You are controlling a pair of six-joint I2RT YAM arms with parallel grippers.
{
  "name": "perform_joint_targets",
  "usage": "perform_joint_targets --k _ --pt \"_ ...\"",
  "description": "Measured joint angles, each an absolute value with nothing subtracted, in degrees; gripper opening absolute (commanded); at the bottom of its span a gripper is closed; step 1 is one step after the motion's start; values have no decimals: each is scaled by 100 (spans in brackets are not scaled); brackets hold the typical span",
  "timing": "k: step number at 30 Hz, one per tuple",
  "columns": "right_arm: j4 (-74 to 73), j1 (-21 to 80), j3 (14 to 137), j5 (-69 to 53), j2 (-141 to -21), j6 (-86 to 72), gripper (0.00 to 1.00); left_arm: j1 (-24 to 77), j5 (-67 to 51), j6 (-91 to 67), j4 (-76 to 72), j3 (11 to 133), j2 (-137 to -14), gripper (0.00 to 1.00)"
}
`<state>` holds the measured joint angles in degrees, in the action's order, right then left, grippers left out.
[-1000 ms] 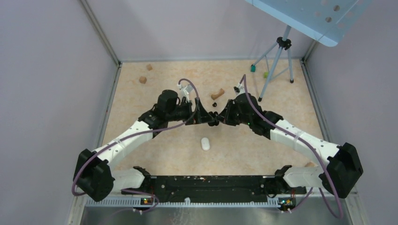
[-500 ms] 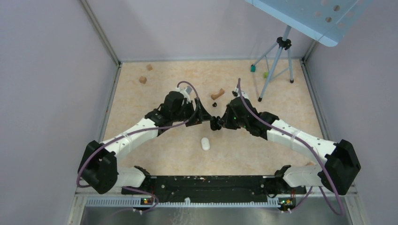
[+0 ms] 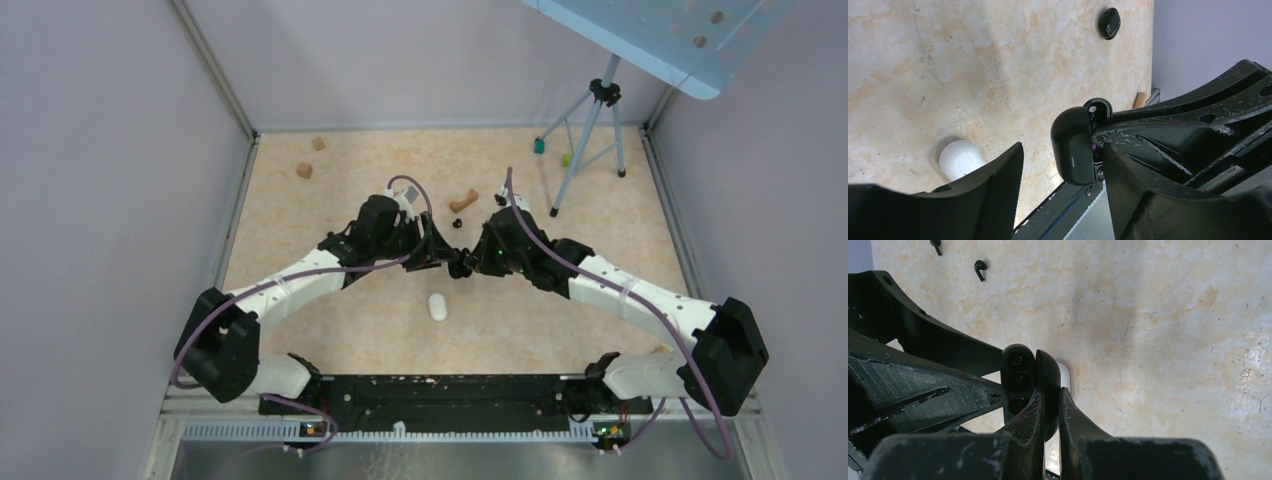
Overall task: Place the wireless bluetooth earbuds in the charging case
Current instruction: Pass from the right arm to the left
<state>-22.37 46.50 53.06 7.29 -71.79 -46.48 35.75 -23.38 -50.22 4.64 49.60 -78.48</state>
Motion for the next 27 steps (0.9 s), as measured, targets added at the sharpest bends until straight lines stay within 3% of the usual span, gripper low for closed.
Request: perform_joint_targets --k 8,14,22,27 --pt "-2237 4650 5306 727 -7179 -4648 0 3625 -2425 -5072 357 4960 -7968 63" --pt "-2237 4650 5306 725 -7179 -4646 0 3660 -2462 -5096 344 4950 -8042 43" --pt "-2226 4670 5306 674 -7179 -4672 40 3675 -2480 -5107 259 4936 -8042 28" --pt "-2235 4676 5306 672 -7150 -4707 48 3664 -2462 -5059 272 4897 -8040 25"
